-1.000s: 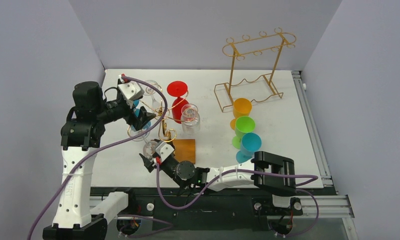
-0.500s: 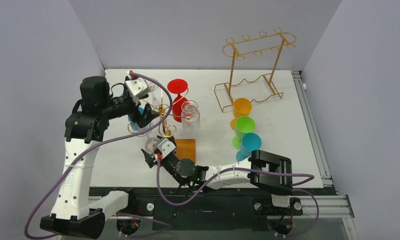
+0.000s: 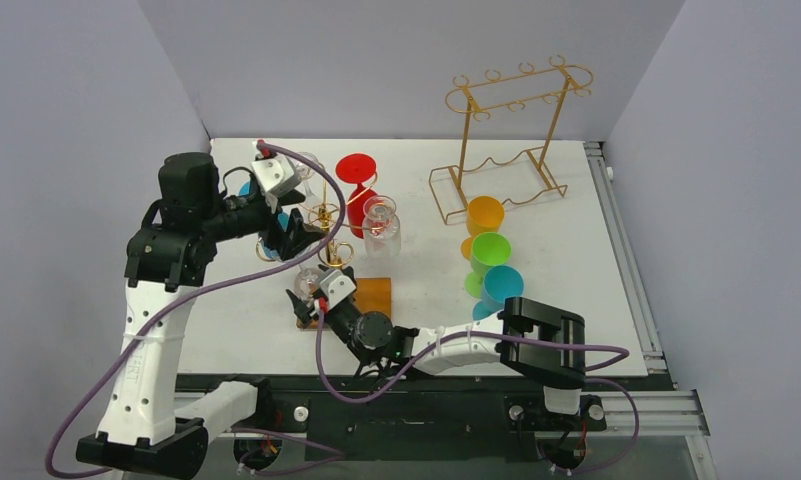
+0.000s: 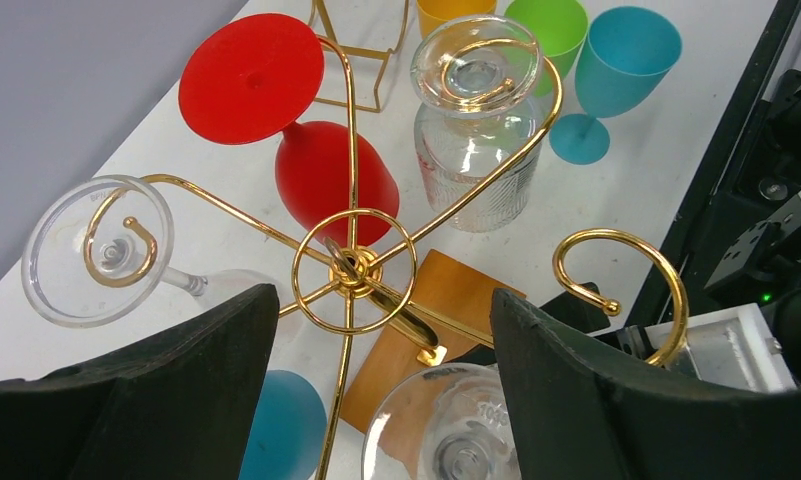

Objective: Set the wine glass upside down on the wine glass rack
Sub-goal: Place the wine glass at the wine rack.

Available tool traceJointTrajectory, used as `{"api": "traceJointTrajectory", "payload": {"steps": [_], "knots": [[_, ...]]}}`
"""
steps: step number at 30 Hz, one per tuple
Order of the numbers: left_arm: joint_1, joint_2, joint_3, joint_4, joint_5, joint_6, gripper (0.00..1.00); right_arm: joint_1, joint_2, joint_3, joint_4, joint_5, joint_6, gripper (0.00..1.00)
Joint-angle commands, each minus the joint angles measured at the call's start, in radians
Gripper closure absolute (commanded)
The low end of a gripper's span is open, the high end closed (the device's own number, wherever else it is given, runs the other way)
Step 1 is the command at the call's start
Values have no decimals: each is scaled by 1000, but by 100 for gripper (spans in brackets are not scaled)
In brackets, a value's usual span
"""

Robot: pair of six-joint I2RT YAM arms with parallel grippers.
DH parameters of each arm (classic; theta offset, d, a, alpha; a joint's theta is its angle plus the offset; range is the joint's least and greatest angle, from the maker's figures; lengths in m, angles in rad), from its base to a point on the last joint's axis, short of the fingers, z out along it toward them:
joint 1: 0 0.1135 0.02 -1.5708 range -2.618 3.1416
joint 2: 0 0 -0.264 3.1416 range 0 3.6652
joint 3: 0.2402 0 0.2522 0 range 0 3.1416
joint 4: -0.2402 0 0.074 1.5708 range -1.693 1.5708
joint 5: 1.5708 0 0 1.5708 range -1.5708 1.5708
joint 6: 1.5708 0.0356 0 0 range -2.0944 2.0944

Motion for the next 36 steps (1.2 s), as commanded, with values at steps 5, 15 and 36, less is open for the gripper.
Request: {"api": "traceJointTrajectory", "payload": {"steps": [5, 15, 36], "knots": [[-3, -79, 40, -30, 18, -31, 26, 16, -19, 49, 97, -7, 25, 100], [-4, -99, 44, 62, -45, -151, 17, 37, -35, 47, 98, 46, 27, 100], [-10, 10, 36, 17, 30, -149, 38, 105, 24, 124, 161, 262, -98, 100]]}}
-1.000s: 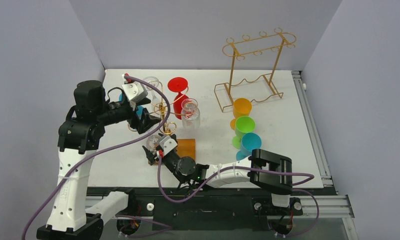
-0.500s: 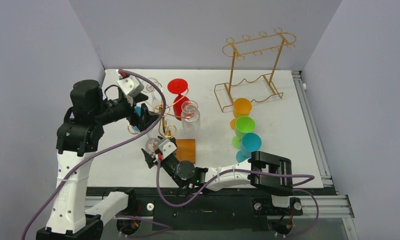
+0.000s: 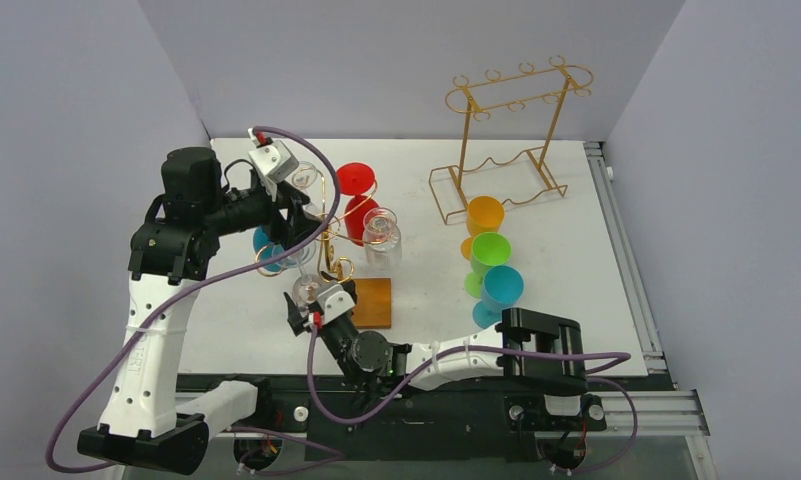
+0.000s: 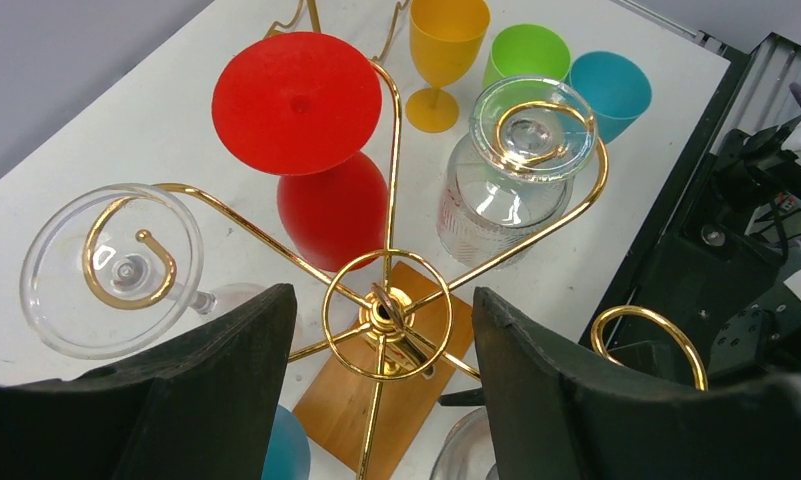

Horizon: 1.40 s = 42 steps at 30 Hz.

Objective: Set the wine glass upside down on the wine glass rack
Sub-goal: Place the wine glass at the wine rack.

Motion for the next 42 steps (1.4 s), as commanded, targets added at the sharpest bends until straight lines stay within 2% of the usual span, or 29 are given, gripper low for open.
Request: {"api": "traceJointTrajectory", "payload": {"steps": [1, 12, 28, 42], "knots": [[-9, -4, 30, -28, 39, 25, 40, -1, 33, 102, 116, 40, -42, 100], [-11, 18, 48, -70, 48, 45, 54, -12, 94, 174, 73, 14, -45, 100], [-30, 13, 53, -37, 19, 10, 57, -43, 107, 169, 43, 53, -26, 100], [-46, 13, 45, -24, 10, -5, 57, -64, 134, 220, -76, -13, 22, 100]]}}
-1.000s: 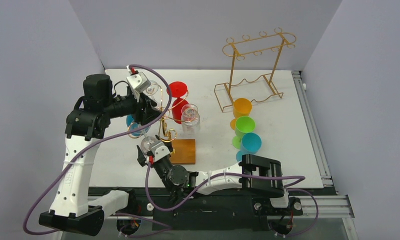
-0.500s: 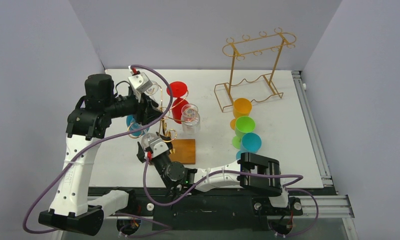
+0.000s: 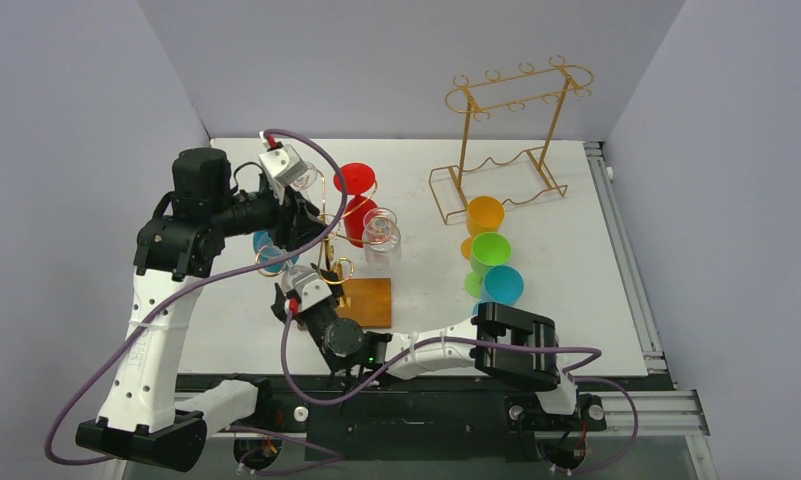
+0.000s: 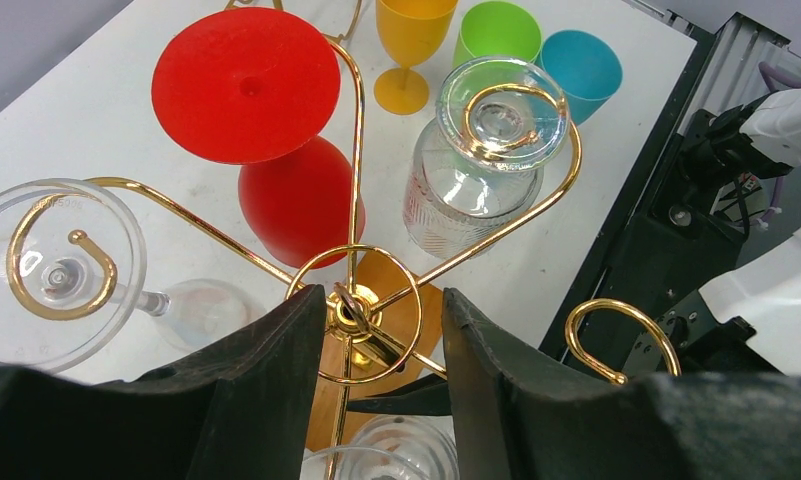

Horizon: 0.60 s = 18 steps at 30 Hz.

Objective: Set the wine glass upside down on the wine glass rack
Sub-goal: Place the wine glass at the wine rack.

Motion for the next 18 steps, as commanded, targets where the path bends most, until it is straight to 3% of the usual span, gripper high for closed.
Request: {"api": "traceJointTrajectory", "payload": {"steps": [1, 18], "knots": [[-7, -2, 41, 30, -4, -6, 57, -17, 1, 51, 0, -22, 32, 100], [-19, 21, 42, 23, -29, 8, 58, -4, -23, -5, 71, -174, -33, 100]]}}
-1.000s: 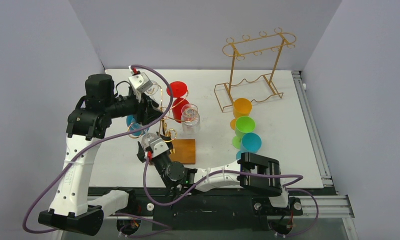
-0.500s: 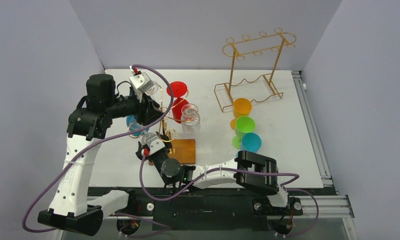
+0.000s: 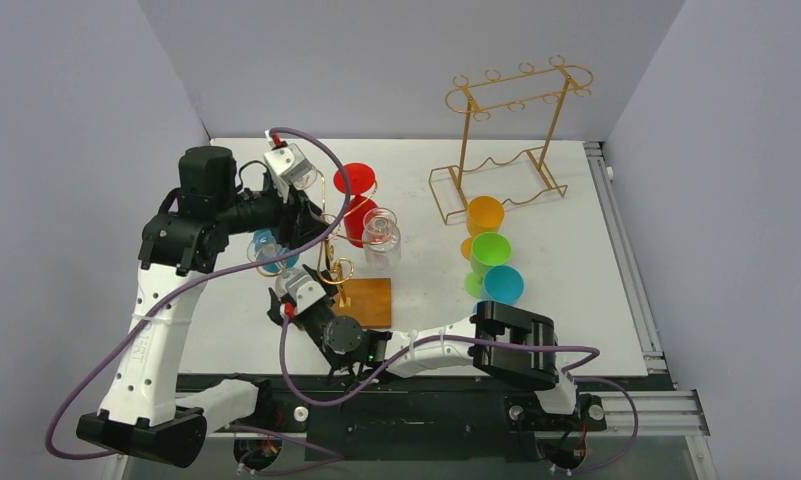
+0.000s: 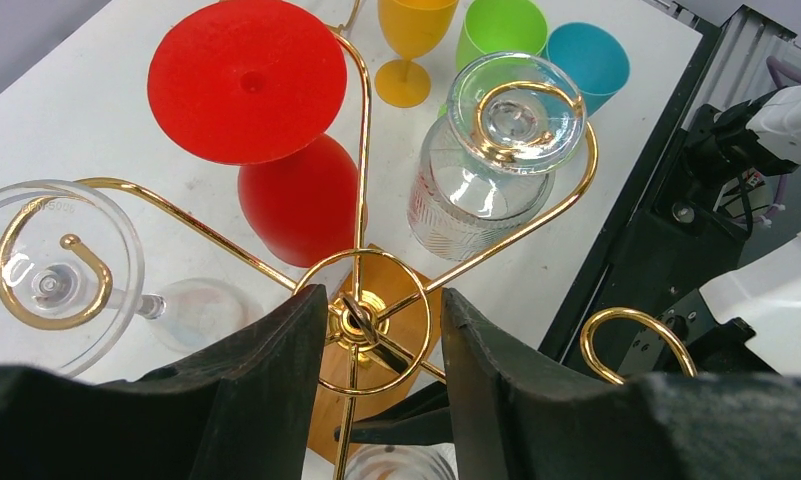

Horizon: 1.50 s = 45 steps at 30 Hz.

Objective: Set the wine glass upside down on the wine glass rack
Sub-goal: Place the wine glass at the wine rack.

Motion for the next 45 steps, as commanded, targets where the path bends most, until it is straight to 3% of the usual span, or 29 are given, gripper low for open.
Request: {"api": "traceJointTrajectory", "payload": {"steps": [1, 18, 22, 23, 24, 35, 45], "knots": [[-7, 3, 42, 23, -13, 9, 58, 11, -40, -17, 107, -90, -28, 100], [-8, 27, 68, 18, -47, 21, 59, 57, -99, -131, 196, -61, -88, 100], [-9, 33, 71, 18, -57, 25, 59, 57, -99, -147, 185, -31, -64, 59], [-9, 35, 74, 18, -58, 25, 59, 57, -103, -149, 176, -30, -57, 41], [-8, 38, 76, 18, -59, 25, 59, 57, -105, -150, 165, -28, -54, 34], [-9, 58, 93, 23, -62, 7, 60, 61, -146, -153, 46, -142, -25, 31], [-12, 66, 105, 5, -75, 14, 61, 48, -51, -155, 113, -175, -37, 30]]}}
